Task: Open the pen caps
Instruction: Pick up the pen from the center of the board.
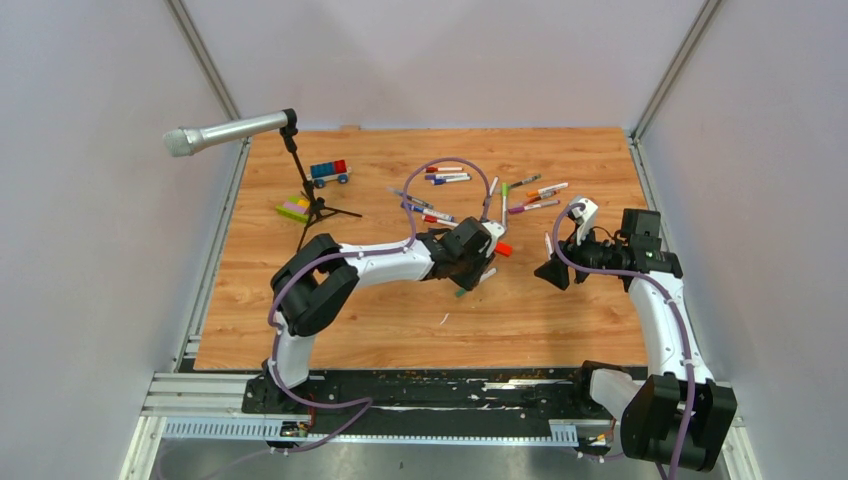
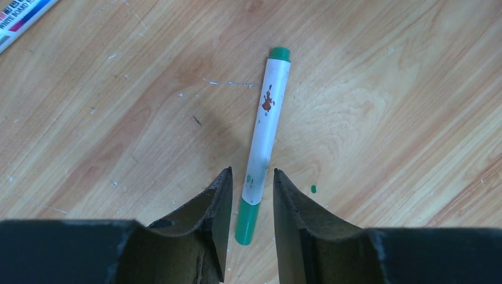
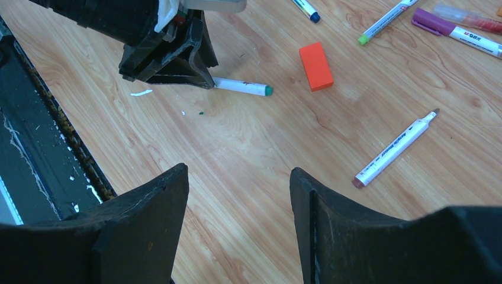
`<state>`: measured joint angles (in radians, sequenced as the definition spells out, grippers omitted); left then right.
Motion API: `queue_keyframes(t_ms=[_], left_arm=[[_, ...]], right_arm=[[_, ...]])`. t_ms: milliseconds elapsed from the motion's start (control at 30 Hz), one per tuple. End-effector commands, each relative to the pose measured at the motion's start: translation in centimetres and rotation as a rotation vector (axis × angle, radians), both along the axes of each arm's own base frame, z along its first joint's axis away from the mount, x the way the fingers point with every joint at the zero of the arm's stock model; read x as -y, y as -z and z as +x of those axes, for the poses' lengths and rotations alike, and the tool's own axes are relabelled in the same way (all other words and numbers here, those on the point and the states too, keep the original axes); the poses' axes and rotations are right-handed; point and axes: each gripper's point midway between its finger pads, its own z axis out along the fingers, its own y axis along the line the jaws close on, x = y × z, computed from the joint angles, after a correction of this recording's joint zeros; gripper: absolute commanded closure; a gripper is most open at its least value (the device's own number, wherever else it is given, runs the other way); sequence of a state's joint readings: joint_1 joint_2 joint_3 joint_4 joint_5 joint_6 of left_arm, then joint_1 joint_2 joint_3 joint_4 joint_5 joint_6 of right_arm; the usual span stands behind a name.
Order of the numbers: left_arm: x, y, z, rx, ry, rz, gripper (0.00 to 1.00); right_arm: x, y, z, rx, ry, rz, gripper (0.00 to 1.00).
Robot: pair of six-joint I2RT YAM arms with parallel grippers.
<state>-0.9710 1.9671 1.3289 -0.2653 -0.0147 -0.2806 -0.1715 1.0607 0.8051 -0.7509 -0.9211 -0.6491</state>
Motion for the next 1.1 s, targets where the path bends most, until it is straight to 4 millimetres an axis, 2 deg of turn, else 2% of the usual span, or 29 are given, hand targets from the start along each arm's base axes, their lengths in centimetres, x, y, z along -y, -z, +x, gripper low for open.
queue_keyframes(t_ms=[0, 267, 600, 767, 833, 967, 1067], left_arm=[[0.8, -0.3, 0.5, 0.025, 0.018, 0.017, 0.62], [0.8, 0.8, 0.3, 0.01, 0.031, 0.078, 0.67], [-1.4, 2.5, -0.9, -0.053, 0.076, 0.301, 0.71], [-1.5, 3.1, -1.1, -0.079, 0.094, 0.344, 0.71], [-1.4, 3.2, -1.1, -0.08, 0.098, 0.341, 0.76], [-0.9, 2.7, -0.7, -0.052, 0.092, 0.308, 0.99], [0.0, 0.6, -0.3, -0.007, 0.085, 0.232, 1.0]], right_arm=[[0.1, -1.5, 0.8, 0.057, -0.01, -0.005, 0.36], [0.1, -1.5, 0.8, 0.057, -0.01, -0.003, 0.36], [0.1, -1.5, 0.8, 0.056, -0.012, -0.002, 0.36], [0.1, -1.6, 0.7, 0.056, -0.012, -0.002, 0.36], [0.0, -1.6, 0.7, 0.056, -0.012, -0.002, 0.36], [0.0, -1.7, 0.7, 0.057, -0.014, 0.003, 0.36], [-0.1, -1.7, 0.6, 0.056, -0.018, 0.007, 0.36]])
